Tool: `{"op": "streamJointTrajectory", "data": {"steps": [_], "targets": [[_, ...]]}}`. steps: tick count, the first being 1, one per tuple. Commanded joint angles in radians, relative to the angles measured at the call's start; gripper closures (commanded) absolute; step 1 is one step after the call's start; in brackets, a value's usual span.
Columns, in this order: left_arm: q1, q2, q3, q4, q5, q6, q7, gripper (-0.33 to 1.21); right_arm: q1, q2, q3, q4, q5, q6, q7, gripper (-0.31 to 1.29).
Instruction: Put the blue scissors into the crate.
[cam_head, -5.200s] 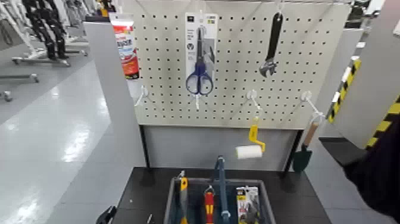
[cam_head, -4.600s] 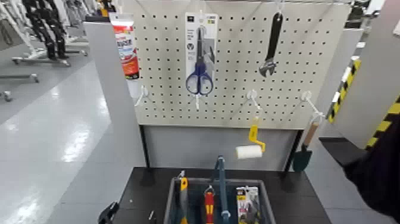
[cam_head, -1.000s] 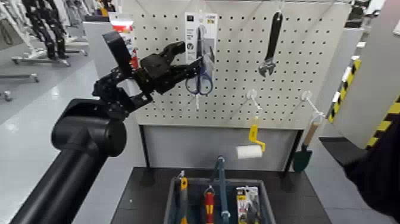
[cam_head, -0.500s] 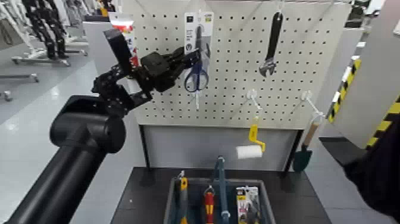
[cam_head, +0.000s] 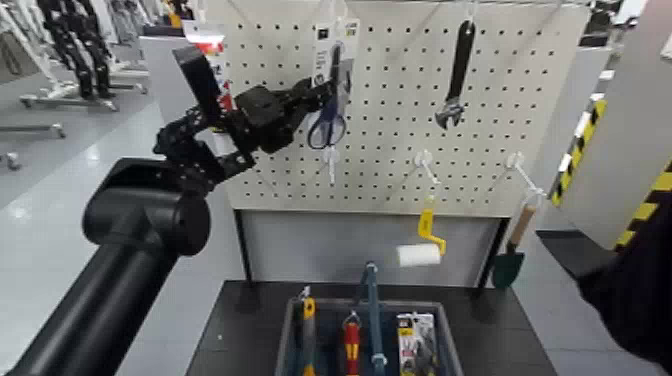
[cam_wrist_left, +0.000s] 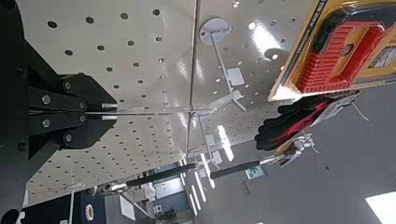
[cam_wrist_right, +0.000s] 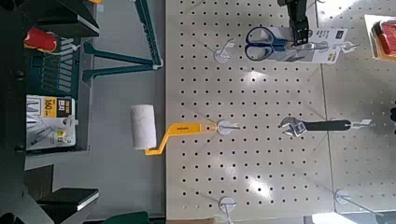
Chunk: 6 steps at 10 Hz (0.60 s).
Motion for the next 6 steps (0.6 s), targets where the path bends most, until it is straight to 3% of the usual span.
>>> {"op": "streamJointTrajectory", "data": {"steps": [1, 3, 6], "targets": [[0.000, 0.000, 0.002, -0.001, -0.003, -0.001, 0.001, 1.15, 0.000, 0.000, 0.002, 0.000, 0.000, 0.000, 0.000, 0.10], [0.003, 0.003, 0.002, -0.027, -0.001, -0.006, -0.001, 1.18, 0.002, 0.000, 0.000, 0.000, 0.000, -0.002, 0.000, 0.10], [0.058, 0.014, 0.029, -0.206, 0.002, 0.033, 0.002, 1.18, 0.003, 0.002, -0.005, 0.002, 0.000, -0.003, -0.002, 0.10]]}}
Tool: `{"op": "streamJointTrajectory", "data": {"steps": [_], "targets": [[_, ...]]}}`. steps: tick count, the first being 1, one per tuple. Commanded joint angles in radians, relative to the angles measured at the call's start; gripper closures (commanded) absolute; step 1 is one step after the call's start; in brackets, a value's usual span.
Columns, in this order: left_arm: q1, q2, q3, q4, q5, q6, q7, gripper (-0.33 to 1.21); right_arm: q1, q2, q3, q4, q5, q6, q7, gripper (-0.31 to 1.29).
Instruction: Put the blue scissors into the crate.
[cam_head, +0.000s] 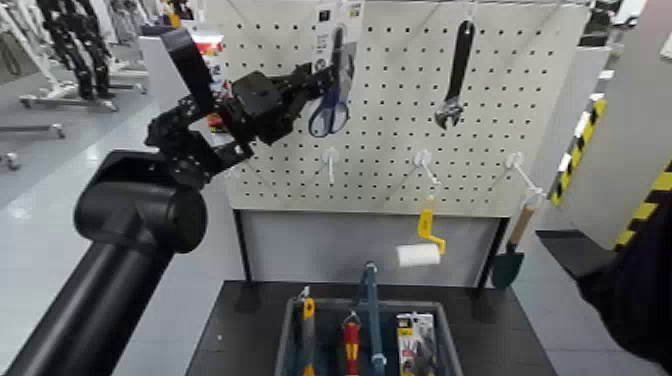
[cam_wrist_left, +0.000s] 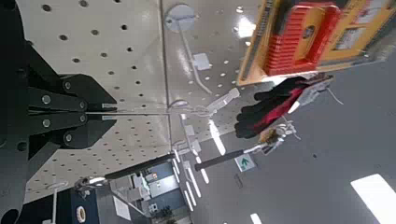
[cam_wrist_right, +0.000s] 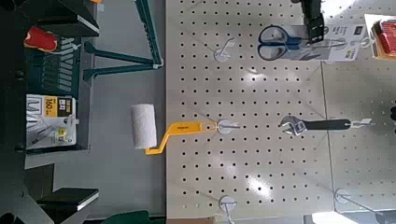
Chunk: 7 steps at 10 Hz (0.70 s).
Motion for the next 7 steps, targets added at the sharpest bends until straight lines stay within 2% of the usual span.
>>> {"op": "streamJointTrajectory", "data": {"steps": [1, 3, 5, 7], "targets": [[0.051, 0.006, 0.018, -0.145, 0.017, 0.040, 0.005, 1.18, 0.002, 0.002, -0.004, 0.001, 0.000, -0.002, 0.000, 0.10], [0.088, 0.003, -0.003, -0.183, 0.058, 0.069, 0.005, 1.18, 0.002, 0.001, -0.006, 0.003, 0.000, -0.005, 0.000, 0.10], [0.135, 0.012, -0.053, -0.187, 0.135, 0.112, 0.003, 1.18, 0.002, 0.002, -0.006, 0.004, 0.000, -0.007, 0.000, 0.10], [0.197, 0.019, -0.046, -0.194, 0.178, 0.152, 0.008, 1.18, 0.002, 0.004, -0.004, 0.006, 0.000, -0.007, 0.000, 0.10]]}}
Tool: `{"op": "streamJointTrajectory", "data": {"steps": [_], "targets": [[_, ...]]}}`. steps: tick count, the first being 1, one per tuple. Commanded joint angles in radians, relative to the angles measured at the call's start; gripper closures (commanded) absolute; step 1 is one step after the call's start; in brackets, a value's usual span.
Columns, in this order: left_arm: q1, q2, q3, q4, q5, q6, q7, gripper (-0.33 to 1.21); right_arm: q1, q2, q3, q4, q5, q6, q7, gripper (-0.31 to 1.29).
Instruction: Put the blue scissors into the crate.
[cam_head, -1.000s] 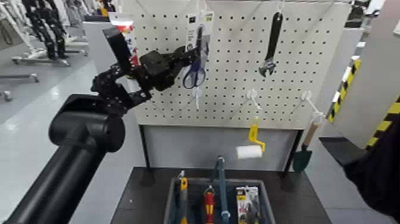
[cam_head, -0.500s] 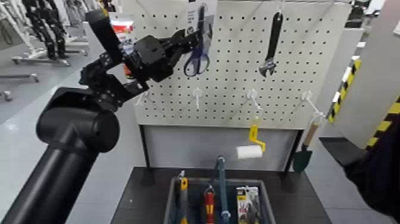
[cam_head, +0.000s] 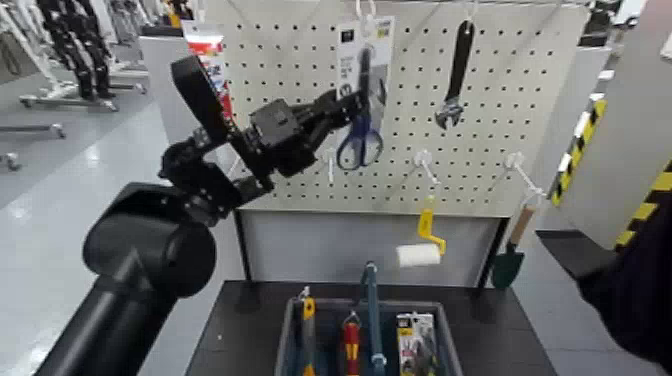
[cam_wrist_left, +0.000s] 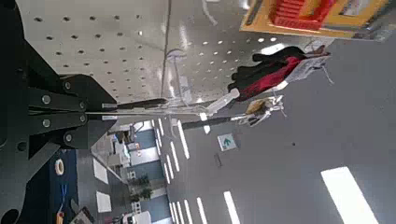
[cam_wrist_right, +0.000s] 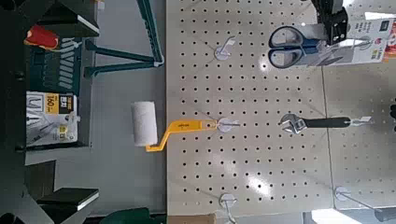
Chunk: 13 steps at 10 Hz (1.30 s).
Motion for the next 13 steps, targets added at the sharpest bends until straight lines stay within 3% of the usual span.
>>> {"op": "streamJointTrajectory", "data": {"steps": [1, 7, 10, 13], "targets": [[0.084, 0.014, -0.001, -0.013, 0.057, 0.057, 0.001, 1.18, 0.000, 0.001, 0.002, 0.001, 0.001, 0.000, 0.000, 0.10], [0.300, 0.020, 0.094, -0.052, 0.052, 0.195, 0.024, 1.18, 0.003, 0.003, -0.001, 0.002, 0.001, -0.005, -0.002, 0.10], [0.343, 0.017, 0.112, 0.011, 0.040, 0.221, 0.012, 1.18, 0.003, 0.006, -0.001, 0.002, 0.001, -0.006, -0.002, 0.10], [0.360, 0.014, 0.089, 0.114, 0.038, 0.226, -0.008, 1.18, 0.003, 0.008, -0.001, 0.004, 0.001, -0.008, -0.002, 0.10]]}}
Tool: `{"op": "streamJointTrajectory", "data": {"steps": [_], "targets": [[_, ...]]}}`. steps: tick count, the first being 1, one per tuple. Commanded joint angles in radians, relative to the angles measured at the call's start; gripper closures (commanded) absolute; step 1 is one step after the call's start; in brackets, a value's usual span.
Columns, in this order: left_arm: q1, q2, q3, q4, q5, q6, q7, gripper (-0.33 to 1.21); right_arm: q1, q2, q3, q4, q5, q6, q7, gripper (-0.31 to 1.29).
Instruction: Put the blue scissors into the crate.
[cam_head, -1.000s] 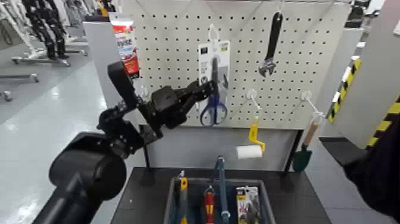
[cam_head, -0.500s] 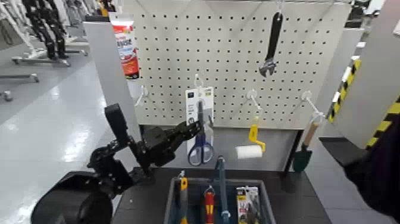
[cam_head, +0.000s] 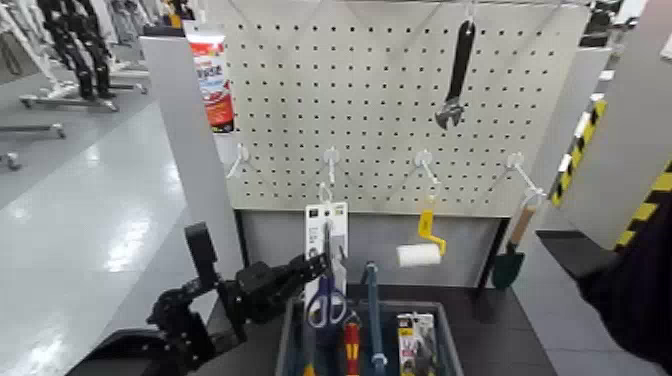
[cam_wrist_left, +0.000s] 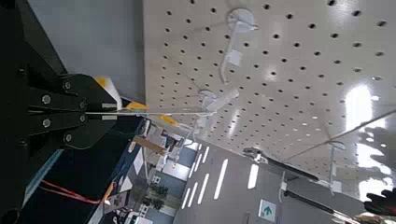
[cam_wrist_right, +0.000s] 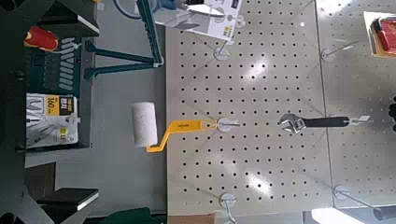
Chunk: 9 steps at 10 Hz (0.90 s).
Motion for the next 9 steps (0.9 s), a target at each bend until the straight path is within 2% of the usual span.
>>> {"op": "streamJointTrajectory", "data": {"steps": [1, 6, 7, 8, 9], "targets": [[0.010, -0.003, -0.023, 0.076, -0.001, -0.002, -0.007, 1.18, 0.000, 0.001, 0.000, 0.001, 0.000, -0.002, 0.000, 0.10], [0.000, -0.003, -0.078, 0.157, -0.008, -0.014, -0.015, 1.18, -0.003, 0.001, -0.001, 0.006, 0.000, -0.006, 0.001, 0.10], [0.000, -0.003, -0.078, 0.160, -0.014, -0.008, -0.013, 1.10, -0.003, -0.001, -0.003, 0.008, 0.000, -0.006, 0.001, 0.10], [-0.001, -0.001, -0.075, 0.158, -0.036, 0.001, -0.013, 0.65, -0.003, 0.001, -0.003, 0.008, 0.000, -0.006, 0.001, 0.10], [-0.003, -0.001, -0.078, 0.157, -0.036, 0.012, -0.015, 0.03, -0.003, -0.001, -0.003, 0.008, 0.000, -0.008, 0.001, 0.10]]}}
